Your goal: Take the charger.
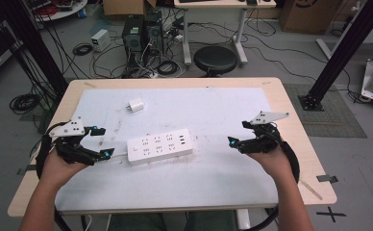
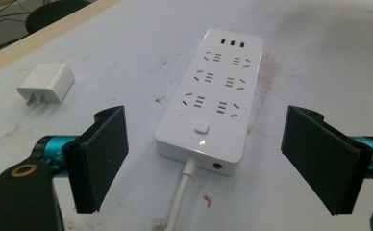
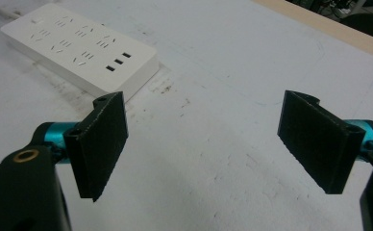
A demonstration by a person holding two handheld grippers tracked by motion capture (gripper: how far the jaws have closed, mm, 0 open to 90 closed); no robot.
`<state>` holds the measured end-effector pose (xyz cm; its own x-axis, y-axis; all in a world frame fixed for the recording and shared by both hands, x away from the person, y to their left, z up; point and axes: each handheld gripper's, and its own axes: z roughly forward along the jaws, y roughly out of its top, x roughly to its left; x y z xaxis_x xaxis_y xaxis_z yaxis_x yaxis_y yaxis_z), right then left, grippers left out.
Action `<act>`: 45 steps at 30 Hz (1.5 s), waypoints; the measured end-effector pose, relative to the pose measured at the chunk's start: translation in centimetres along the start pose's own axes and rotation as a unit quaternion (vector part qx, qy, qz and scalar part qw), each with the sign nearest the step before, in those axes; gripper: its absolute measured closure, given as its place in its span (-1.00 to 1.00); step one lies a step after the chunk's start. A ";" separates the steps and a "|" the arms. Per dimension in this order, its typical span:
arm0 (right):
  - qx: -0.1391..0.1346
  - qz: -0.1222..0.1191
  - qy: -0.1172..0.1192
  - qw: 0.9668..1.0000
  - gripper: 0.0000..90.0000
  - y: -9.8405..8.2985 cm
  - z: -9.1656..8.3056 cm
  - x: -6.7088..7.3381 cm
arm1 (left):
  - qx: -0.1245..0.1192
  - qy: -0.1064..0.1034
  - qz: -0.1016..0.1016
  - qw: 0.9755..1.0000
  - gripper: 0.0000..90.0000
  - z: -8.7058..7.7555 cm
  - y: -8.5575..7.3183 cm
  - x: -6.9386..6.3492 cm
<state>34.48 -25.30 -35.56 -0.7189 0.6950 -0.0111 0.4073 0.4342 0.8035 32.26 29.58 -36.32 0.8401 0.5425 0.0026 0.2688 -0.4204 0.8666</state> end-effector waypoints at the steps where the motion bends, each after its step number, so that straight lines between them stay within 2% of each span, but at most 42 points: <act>1: 0.000 0.000 0.001 1.000 -0.60 0.0 0.0 0.0 | 0.000 0.000 -0.002 1.000 -0.63 0.0 0.0 0.0; 8: -0.002 0.004 0.002 1.000 -0.60 -0.2 -0.1 -0.2 | 0.011 0.008 -0.004 1.000 -0.63 0.4 0.0 0.3; 13: 0.008 0.009 0.000 1.000 -0.60 -0.4 0.3 -0.2 | 0.014 0.011 -0.013 1.000 -0.63 0.6 0.2 0.6; 17: 0.005 0.014 0.000 1.000 -0.60 -0.5 0.5 -0.2 | 0.013 0.016 -0.014 1.000 -0.63 0.7 1.4 1.1; 18: 0.005 0.014 0.002 1.000 -0.60 -0.5 0.5 -0.2 | 0.011 0.024 -0.012 1.000 -0.63 0.8 2.2 1.6; 22: 0.001 0.010 -0.001 1.000 -0.60 -0.3 0.2 -0.3 | 0.002 0.034 -0.012 0.999 -0.63 1.3 4.0 2.8; 24: 0.003 0.012 -0.003 1.000 -0.60 -0.3 0.1 -0.2 | 0.010 0.043 -0.011 0.999 -0.63 1.7 4.9 3.8; 25: 0.003 0.012 -0.003 1.000 -0.60 -0.3 0.1 -0.2 | 0.010 0.043 -0.011 0.999 -0.63 1.7 4.9 3.8; 27: 0.002 0.012 -0.003 1.000 -0.60 -0.4 0.1 0.0 | 0.020 0.052 -0.010 0.998 -0.63 2.5 5.9 5.1; 28: 0.003 0.012 -0.003 1.000 -0.60 -0.5 0.2 0.0 | 0.020 0.052 -0.010 0.998 -0.63 2.5 5.9 5.1; 29: 0.002 0.009 -0.001 1.000 -0.60 -0.5 0.3 0.1 | 0.027 0.057 -0.019 0.998 -0.63 3.0 6.5 6.1; 30: 0.004 0.011 -0.001 1.000 -0.60 -0.6 0.3 0.2 | 0.032 0.052 -0.021 0.998 -0.63 3.3 6.8 6.7; 32: 0.005 0.012 -0.001 1.000 -0.60 -0.6 0.4 0.3 | 0.037 0.053 -0.023 0.998 -0.63 3.6 7.1 7.2; 33: 0.006 0.013 0.002 1.000 -0.60 -0.6 0.6 0.5 | 0.043 0.054 -0.031 0.997 -0.63 4.4 7.5 8.4; 34: 0.006 0.011 0.002 1.000 -0.60 -0.6 0.6 0.6 | 0.043 0.054 -0.031 0.997 -0.63 4.4 7.5 8.4; 35: 0.006 0.008 0.001 1.000 -0.60 -0.6 0.7 0.6 | 0.053 0.056 -0.029 0.997 -0.63 5.0 7.8 9.3; 37: 0.006 0.008 0.002 1.000 -0.60 -0.5 0.8 0.8 | 0.056 0.059 -0.032 0.996 -0.63 5.7 7.9 10.4; 39: 0.007 0.008 0.003 1.000 -0.60 -0.4 0.9 0.8 | 0.056 0.059 -0.032 0.996 -0.63 5.7 7.9 10.4; 40: 0.008 0.005 0.001 1.000 -0.60 -0.3 1.0 0.9 | 0.066 0.061 -0.035 0.995 -0.63 6.8 7.9 11.9; 43: 0.010 0.005 0.003 1.000 -0.60 -0.2 1.1 0.9 | 0.059 0.071 -0.038 0.995 -0.63 7.9 7.5 13.1; 44: 0.008 0.003 0.001 1.000 -0.60 -0.2 1.2 0.9 | 0.061 0.072 -0.037 0.995 -0.63 8.3 7.3 13.5; 45: 0.010 0.008 0.001 1.000 -0.60 -0.2 1.1 1.0 | 0.075 0.076 -0.040 0.993 -0.63 8.9 7.1 14.0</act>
<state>34.31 -24.05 -36.45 -0.7128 0.7013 0.0031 0.4302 0.4338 0.7916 50.12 27.74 -34.57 0.7350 0.6777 0.0211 0.4089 -0.4679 0.7835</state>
